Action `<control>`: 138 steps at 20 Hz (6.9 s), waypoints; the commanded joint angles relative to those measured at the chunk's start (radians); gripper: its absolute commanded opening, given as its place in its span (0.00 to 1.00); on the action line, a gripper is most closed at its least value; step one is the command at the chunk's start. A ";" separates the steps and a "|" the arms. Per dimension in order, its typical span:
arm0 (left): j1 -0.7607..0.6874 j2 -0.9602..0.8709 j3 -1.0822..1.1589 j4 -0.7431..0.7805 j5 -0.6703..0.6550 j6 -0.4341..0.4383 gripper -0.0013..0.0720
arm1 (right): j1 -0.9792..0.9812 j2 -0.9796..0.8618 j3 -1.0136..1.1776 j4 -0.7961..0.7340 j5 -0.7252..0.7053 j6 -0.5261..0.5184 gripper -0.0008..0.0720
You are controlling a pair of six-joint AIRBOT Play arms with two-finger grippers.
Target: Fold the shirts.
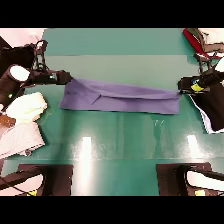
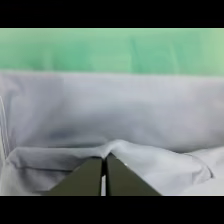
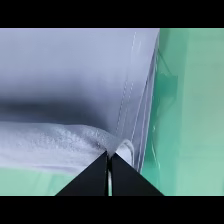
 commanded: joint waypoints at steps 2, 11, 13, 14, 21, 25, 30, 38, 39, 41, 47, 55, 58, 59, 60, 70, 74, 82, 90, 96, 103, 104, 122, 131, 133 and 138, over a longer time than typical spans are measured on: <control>0.001 -0.084 0.035 0.001 0.122 0.011 0.05 | 0.001 -0.078 0.056 0.002 -0.082 0.048 0.03; 0.001 -0.078 0.054 0.002 0.055 -0.006 0.64 | -0.085 -0.129 0.063 0.156 -0.060 -0.019 0.80; 0.001 -0.077 0.077 0.001 -0.039 -0.006 0.45 | -0.174 -0.140 0.063 0.281 0.057 -0.146 0.80; 0.001 -0.077 0.084 0.000 -0.081 -0.006 0.20 | -0.223 -0.152 0.063 0.336 0.106 -0.182 0.80; 0.001 -0.076 0.084 0.000 -0.288 -0.006 0.05 | -0.414 -0.349 0.063 0.539 0.242 -0.300 0.80; 0.001 -0.076 0.083 -0.001 -0.323 -0.007 0.05 | -0.393 -0.432 0.063 0.558 0.229 -0.354 0.82; 0.001 -0.076 0.083 -0.011 -0.323 -0.016 0.05 | -0.331 -0.488 0.063 0.561 0.196 -0.379 0.83; -0.015 -0.076 0.083 -0.108 -0.323 -0.015 0.05 | -0.272 -0.480 0.064 0.689 0.167 -0.509 0.03; -0.031 -0.076 0.083 -0.109 -0.319 -0.016 0.05 | -0.272 -0.466 0.064 0.689 0.167 -0.509 0.03; -0.087 -0.083 0.084 -0.109 -0.285 -0.016 0.05 | -0.271 -0.422 0.068 0.690 0.167 -0.509 0.02; -0.275 -0.290 0.279 -0.105 -0.225 -0.042 0.05 | -0.152 -0.275 0.279 0.690 0.232 -0.401 0.02; -0.367 -0.641 0.559 -0.107 -0.239 -0.143 0.05 | 0.159 -0.267 0.629 0.688 0.204 -0.272 0.02; -0.367 -0.672 0.566 -0.105 -0.233 -0.149 0.05 | 0.247 -0.306 0.718 0.688 0.197 -0.259 0.02; -0.367 -0.672 0.566 -0.104 -0.225 -0.146 0.05 | 0.270 -0.318 0.735 0.688 0.193 -0.254 0.02; -0.367 -0.671 0.567 -0.105 -0.217 -0.145 0.05 | 0.289 -0.323 0.736 0.688 0.183 -0.254 0.02; -0.206 -0.618 0.885 0.121 -0.536 -0.146 0.05 | 0.427 -0.357 0.735 0.688 0.037 -0.261 0.02; -0.039 -0.459 0.924 0.196 -0.566 -0.145 0.05 | 0.496 -0.388 0.735 0.688 -0.063 -0.269 0.02; 0.172 -0.251 0.923 0.199 -0.630 -0.145 0.05 | 0.701 -0.564 0.735 0.721 -0.381 -0.404 0.05; 0.171 -0.246 0.909 0.195 -0.671 -0.145 0.05 | 0.657 -0.597 0.734 0.711 -0.266 -0.406 0.89; 0.168 -0.246 0.829 0.183 -0.668 -0.144 0.05 | 0.359 -0.464 0.462 0.602 -0.061 -0.264 0.78; 0.168 -0.246 0.808 0.172 -0.641 -0.137 0.05 | 0.256 -0.458 0.156 0.791 -0.133 -0.221 0.95; 0.168 -0.246 0.808 0.171 -0.639 -0.137 0.05 | 0.267 -0.477 0.142 0.829 -0.158 -0.222 0.95; 0.168 -0.246 0.808 0.154 -0.666 -0.118 0.05 | 0.369 -0.443 0.139 1.061 -0.469 -0.454 0.03; 0.122 -0.246 0.808 0.026 -0.679 -0.118 0.05 | -0.243 -0.094 0.139 0.712 -0.327 -0.373 0.03; 0.074 -0.246 0.808 0.027 -0.673 -0.115 0.05 | -0.370 -0.058 0.139 0.705 -0.317 -0.373 0.03; -0.018 -0.246 0.808 0.032 -0.622 -0.111 0.05 | -0.562 -0.042 0.139 0.708 -0.306 -0.378 0.03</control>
